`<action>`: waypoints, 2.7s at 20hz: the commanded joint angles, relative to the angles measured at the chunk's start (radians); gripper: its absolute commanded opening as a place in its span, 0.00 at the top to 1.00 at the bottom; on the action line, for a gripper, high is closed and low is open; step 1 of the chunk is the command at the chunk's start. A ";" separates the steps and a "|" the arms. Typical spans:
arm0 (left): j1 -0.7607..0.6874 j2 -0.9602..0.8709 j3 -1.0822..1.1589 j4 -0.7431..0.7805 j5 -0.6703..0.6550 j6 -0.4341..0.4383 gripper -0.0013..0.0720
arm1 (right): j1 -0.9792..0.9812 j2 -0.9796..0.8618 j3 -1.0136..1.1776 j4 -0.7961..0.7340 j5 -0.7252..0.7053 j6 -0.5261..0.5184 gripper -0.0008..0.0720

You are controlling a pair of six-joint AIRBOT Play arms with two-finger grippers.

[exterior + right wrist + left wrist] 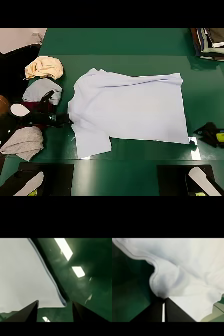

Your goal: Fold the shirts.

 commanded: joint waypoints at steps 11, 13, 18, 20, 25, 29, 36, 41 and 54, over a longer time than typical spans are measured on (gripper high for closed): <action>0.000 0.019 0.158 0.068 -0.085 -0.011 0.96 | 0.385 -0.090 0.088 0.079 -0.077 -0.001 0.97; 0.000 0.090 0.291 0.124 -0.094 -0.053 0.96 | 0.423 -0.002 0.222 0.079 -0.059 0.009 0.97; 0.001 0.258 0.797 0.249 -0.126 -0.111 0.96 | 0.453 0.166 0.705 0.077 -0.060 0.038 0.97; 0.001 0.274 1.020 0.254 -0.143 -0.145 0.96 | 0.436 0.201 0.890 0.077 -0.058 0.045 0.97; 0.001 0.262 1.421 0.254 -0.170 -0.183 0.96 | 0.353 0.248 1.216 0.076 -0.047 0.072 0.97; 0.001 0.235 1.468 0.259 -0.148 -0.183 0.96 | 0.328 0.182 1.389 0.070 0.014 0.098 0.98; 0.001 -0.108 1.306 0.257 -0.360 -0.183 0.96 | 0.333 -0.101 1.294 0.076 0.225 0.183 0.98; 0.000 -0.415 1.083 0.246 -0.373 -0.183 0.95 | 0.463 -0.364 1.007 -0.026 0.229 0.184 0.98; 0.000 -0.660 1.057 0.182 -0.108 -0.122 0.96 | 0.600 -0.761 1.336 -0.068 0.000 0.158 0.98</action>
